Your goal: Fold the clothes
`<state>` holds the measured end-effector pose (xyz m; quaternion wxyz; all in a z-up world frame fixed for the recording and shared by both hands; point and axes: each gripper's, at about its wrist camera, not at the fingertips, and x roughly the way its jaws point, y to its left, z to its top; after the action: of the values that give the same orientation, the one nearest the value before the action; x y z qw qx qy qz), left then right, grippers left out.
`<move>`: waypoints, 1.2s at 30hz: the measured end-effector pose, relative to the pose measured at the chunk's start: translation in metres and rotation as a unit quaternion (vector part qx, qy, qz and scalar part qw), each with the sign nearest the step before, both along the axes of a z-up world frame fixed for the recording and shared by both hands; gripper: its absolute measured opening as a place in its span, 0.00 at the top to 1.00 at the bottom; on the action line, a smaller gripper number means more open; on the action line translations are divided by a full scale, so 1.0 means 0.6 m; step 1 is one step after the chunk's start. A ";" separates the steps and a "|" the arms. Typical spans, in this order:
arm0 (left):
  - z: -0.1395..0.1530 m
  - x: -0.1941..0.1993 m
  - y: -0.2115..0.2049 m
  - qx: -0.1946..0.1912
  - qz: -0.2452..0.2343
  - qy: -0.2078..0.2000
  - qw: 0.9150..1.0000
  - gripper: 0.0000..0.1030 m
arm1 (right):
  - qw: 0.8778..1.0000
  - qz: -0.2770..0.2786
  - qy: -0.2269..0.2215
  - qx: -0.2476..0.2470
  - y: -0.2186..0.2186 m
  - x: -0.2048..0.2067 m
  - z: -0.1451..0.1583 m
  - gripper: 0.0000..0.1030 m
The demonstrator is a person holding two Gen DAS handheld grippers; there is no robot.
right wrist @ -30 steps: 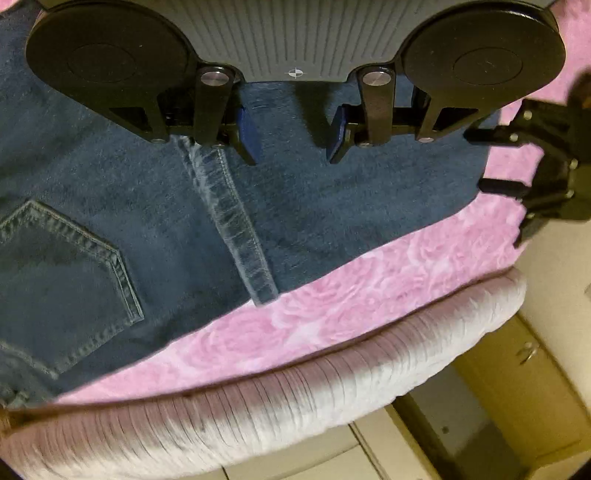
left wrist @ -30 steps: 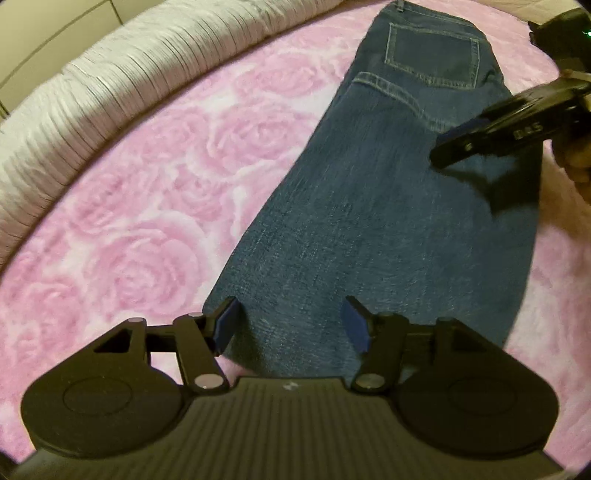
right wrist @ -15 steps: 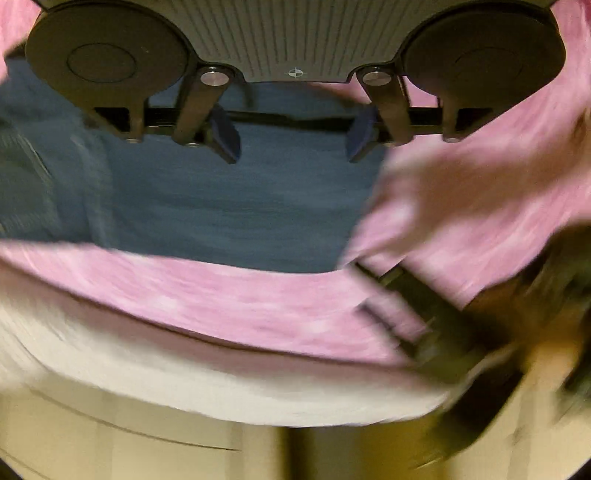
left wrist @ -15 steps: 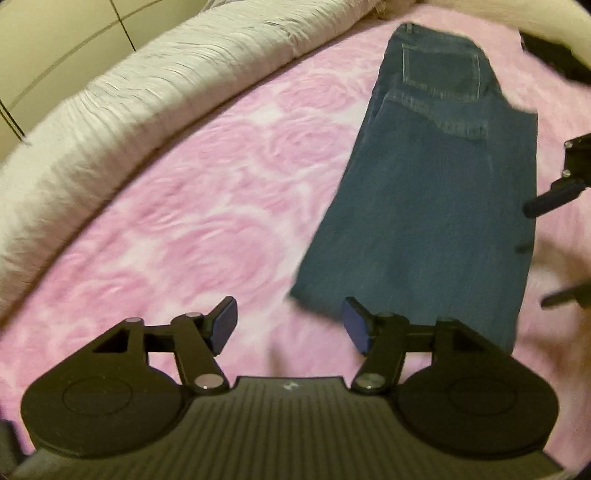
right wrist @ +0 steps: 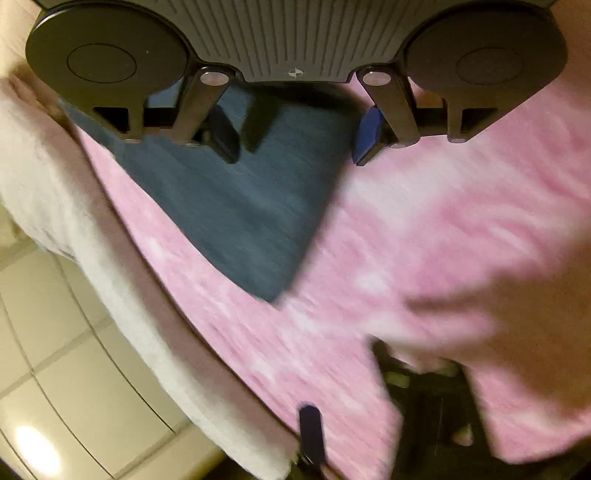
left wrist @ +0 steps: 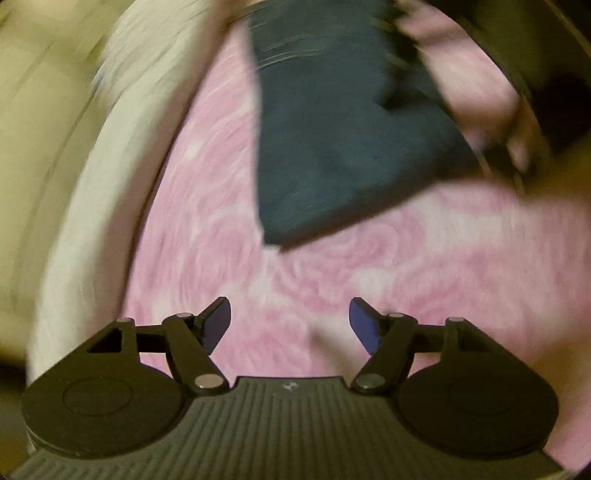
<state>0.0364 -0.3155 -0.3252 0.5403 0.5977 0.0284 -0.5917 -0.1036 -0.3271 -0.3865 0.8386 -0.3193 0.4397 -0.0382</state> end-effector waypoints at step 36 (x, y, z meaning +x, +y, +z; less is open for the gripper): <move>0.207 -0.130 -0.040 0.117 -0.113 -0.023 0.986 0.84 | 0.936 0.054 0.005 0.347 -0.073 -0.135 0.317 0.84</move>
<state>-0.0416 -0.3395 -0.2009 0.3970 0.6697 0.0176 -0.6273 -0.1849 -0.3711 -0.1965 0.8956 -0.0318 0.4121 0.1644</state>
